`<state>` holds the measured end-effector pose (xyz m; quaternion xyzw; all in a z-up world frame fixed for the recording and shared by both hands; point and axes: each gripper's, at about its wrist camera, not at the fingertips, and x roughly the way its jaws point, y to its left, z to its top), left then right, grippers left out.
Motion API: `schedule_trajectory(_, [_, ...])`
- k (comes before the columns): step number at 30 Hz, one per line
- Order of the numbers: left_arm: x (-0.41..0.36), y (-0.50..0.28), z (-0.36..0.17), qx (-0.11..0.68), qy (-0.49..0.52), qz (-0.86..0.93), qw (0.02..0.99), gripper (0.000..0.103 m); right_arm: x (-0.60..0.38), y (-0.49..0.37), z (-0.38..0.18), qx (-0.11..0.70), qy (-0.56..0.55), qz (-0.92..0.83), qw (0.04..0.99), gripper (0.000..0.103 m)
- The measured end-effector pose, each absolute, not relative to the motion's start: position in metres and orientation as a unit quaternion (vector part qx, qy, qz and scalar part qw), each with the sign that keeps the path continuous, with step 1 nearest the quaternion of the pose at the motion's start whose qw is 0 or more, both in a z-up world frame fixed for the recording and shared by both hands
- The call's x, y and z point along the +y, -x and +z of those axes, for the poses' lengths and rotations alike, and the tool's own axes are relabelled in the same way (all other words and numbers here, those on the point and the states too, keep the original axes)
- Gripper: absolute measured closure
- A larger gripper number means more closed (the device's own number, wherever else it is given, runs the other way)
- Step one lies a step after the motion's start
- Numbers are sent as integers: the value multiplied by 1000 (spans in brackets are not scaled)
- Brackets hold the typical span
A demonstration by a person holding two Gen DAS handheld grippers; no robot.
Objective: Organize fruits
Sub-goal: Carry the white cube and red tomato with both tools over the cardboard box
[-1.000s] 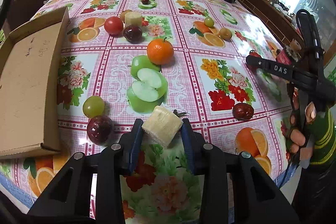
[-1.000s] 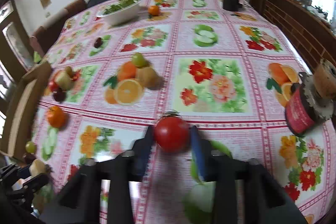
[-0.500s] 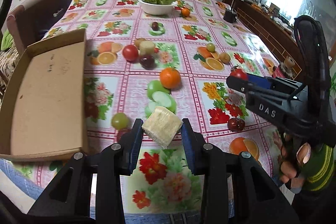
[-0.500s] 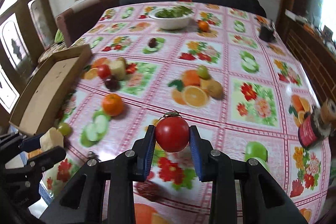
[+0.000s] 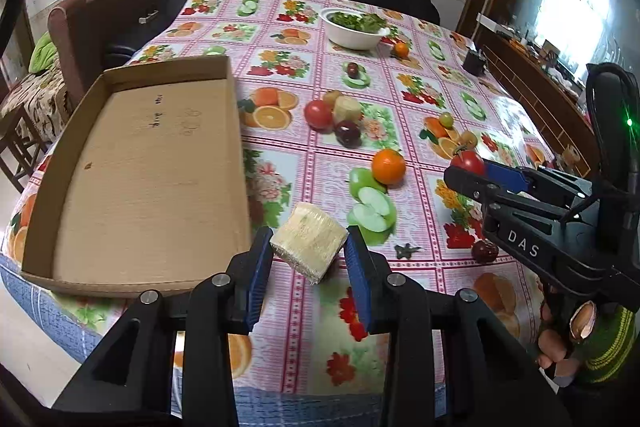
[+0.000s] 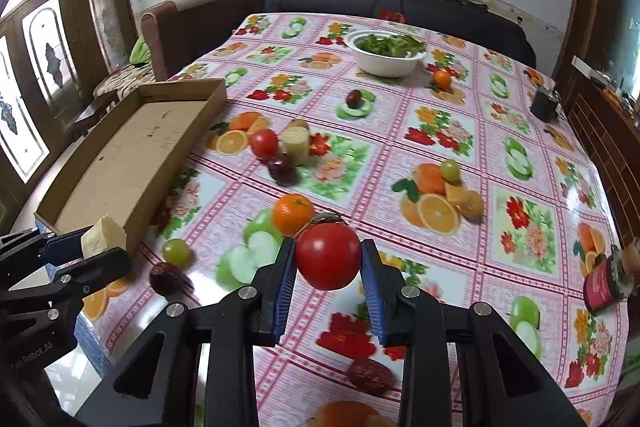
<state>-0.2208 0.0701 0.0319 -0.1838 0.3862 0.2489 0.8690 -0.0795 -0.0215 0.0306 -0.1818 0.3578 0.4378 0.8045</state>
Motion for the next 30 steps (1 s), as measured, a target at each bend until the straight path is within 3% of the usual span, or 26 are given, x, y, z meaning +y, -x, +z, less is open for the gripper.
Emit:
schedule_trajectory(18, [119,273,43,350,211,316,856,69,15,116,38,344,206,478,781,71])
schedule_trajectory(30, [180,310,42,337,241,379,828,69,75,157,52,372,163,596,693,71])
